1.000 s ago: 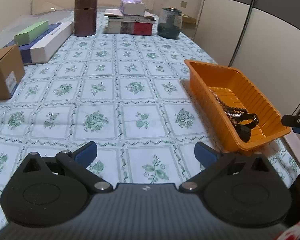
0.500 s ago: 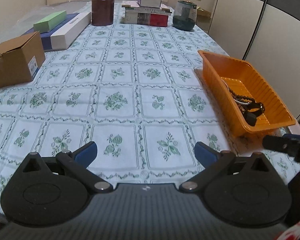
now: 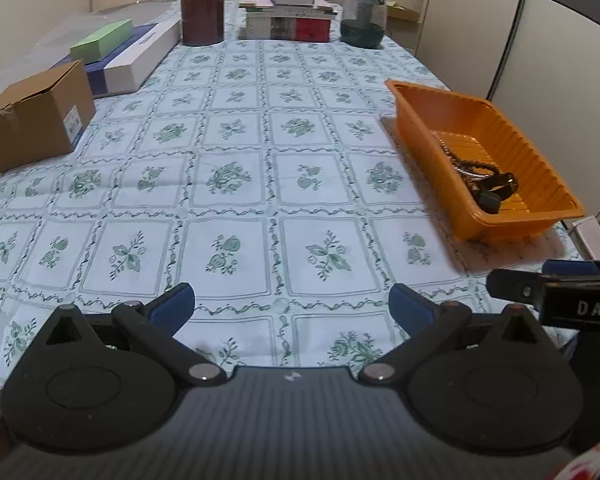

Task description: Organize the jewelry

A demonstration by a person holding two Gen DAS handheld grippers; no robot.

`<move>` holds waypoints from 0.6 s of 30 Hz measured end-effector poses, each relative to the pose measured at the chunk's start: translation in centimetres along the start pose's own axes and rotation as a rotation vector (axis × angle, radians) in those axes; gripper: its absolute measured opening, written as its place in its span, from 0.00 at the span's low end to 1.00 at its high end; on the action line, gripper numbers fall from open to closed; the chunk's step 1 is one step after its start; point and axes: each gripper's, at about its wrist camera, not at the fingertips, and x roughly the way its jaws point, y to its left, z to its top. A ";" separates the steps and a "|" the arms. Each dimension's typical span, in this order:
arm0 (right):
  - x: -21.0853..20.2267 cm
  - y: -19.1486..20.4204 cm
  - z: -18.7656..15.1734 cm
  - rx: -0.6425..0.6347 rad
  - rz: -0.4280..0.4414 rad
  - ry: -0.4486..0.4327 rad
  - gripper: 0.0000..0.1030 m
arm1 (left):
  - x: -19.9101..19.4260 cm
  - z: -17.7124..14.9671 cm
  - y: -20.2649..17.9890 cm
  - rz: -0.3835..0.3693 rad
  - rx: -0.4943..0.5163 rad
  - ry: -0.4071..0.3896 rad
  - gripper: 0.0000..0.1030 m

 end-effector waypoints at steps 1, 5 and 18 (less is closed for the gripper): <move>0.0 0.0 -0.1 -0.001 0.000 0.001 0.79 | 0.1 0.0 0.0 0.004 -0.002 0.001 1.00; 0.0 0.0 -0.2 0.001 0.002 0.002 0.79 | 0.1 0.0 0.2 0.014 -0.005 -0.001 0.99; 0.2 -0.1 -0.3 0.003 0.001 0.008 0.79 | 0.1 0.0 0.0 0.009 -0.007 0.000 0.99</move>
